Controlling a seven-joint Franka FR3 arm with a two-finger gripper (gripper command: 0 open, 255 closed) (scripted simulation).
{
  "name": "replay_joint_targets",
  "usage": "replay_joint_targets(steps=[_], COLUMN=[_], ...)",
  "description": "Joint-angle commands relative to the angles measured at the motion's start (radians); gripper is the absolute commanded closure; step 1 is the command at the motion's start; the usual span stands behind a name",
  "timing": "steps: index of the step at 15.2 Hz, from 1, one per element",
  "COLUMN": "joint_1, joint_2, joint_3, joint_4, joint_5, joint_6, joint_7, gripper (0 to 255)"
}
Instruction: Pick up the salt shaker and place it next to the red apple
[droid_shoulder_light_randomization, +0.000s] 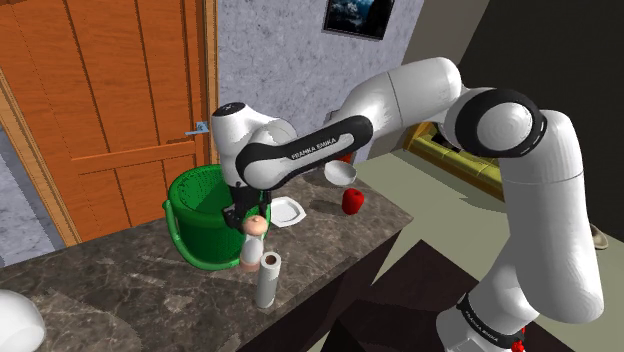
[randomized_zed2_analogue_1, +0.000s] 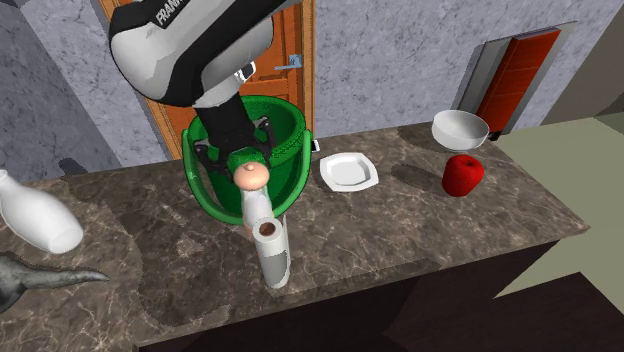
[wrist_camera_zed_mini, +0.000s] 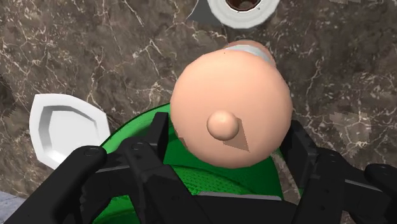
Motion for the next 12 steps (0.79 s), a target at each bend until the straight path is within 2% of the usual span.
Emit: replay_joint_targets(steps=[1, 12], joint_1=[-0.002, -0.008], joint_2=[-0.015, -0.08], joint_3=[0.004, 0.02], joint_4=[0.005, 0.056], joint_5=[0.006, 0.035], joint_6=[-0.019, -0.13], joint_7=[-0.005, -0.031], gripper=[255, 255])
